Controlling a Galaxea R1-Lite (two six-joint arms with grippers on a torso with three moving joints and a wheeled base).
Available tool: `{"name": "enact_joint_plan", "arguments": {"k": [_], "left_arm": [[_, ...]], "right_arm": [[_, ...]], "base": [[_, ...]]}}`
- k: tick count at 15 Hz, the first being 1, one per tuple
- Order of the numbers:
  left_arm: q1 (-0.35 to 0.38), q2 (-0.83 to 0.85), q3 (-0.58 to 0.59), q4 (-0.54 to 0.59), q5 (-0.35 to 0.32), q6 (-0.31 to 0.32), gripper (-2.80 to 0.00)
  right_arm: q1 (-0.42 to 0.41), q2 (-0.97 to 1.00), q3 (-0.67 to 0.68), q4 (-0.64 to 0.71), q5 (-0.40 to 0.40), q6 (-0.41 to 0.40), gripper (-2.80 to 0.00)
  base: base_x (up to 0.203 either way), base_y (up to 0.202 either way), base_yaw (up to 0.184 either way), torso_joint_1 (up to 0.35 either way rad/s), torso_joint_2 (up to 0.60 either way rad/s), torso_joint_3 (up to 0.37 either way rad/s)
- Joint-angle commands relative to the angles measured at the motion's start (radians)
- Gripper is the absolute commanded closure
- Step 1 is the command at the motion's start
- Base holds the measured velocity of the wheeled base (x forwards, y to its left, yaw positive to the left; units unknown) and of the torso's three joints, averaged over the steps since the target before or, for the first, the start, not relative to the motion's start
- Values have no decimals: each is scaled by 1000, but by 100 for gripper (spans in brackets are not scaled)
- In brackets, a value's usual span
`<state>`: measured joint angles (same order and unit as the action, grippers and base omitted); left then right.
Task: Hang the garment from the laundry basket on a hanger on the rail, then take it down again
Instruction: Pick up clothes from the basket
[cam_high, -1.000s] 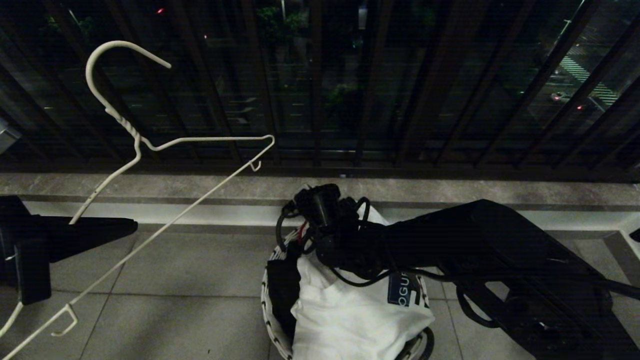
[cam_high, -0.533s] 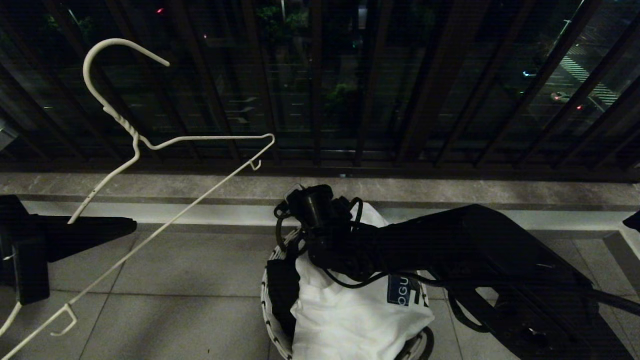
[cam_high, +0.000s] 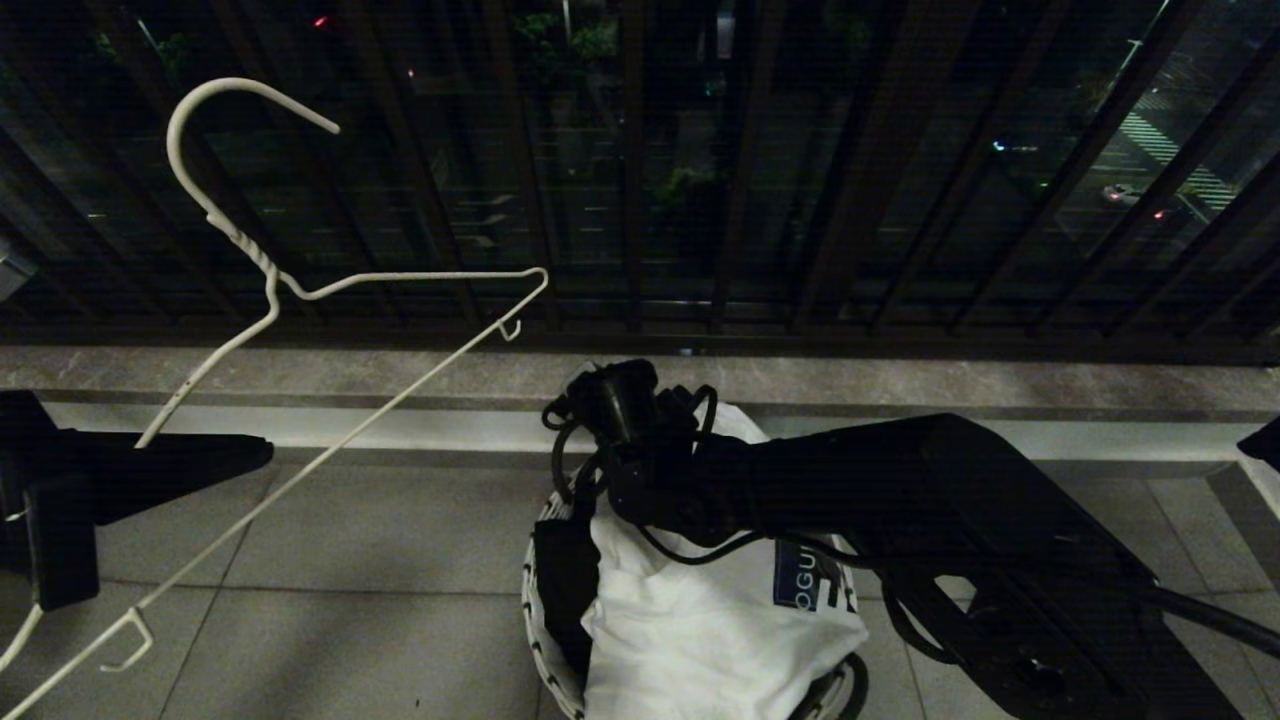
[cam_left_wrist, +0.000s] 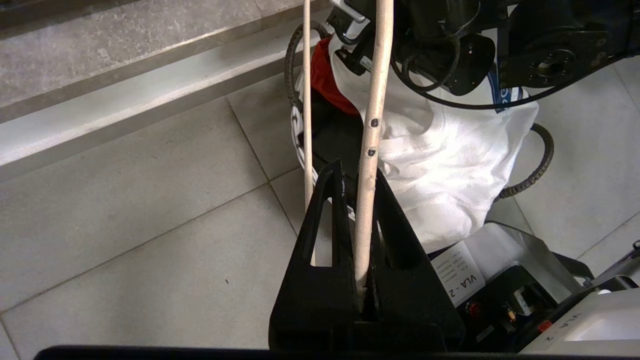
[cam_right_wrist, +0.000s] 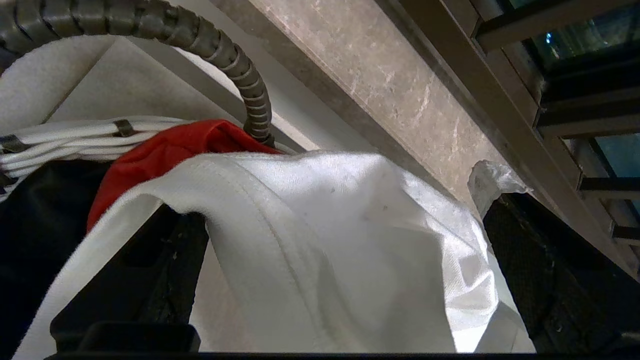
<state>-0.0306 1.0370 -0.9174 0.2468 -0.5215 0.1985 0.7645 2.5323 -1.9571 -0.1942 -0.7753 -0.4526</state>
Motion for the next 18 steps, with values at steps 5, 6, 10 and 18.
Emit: {"name": "enact_joint_plan", "arguments": {"k": [5,6,10,18], "left_arm": [[0,-3,0,2,-3,1,0],[0,-3,0,2,-3,1,0],[-2,0,2,2,-3,2,0],[-2,-7,2,3,-5,1,0]], "right_arm": [[-7,15,-17,9,-4,-11,-280],[-9,12,-17,7,-4,-11,0],[-11,-19,-16,5,-4,-9,0],[-2,-323,272,-76,-2,73,0]], "base": [[0,0,0,0,0,0],[0,0,0,0,0,0],[0,0,0,0,0,0],[0,0,0,0,0,0]]}}
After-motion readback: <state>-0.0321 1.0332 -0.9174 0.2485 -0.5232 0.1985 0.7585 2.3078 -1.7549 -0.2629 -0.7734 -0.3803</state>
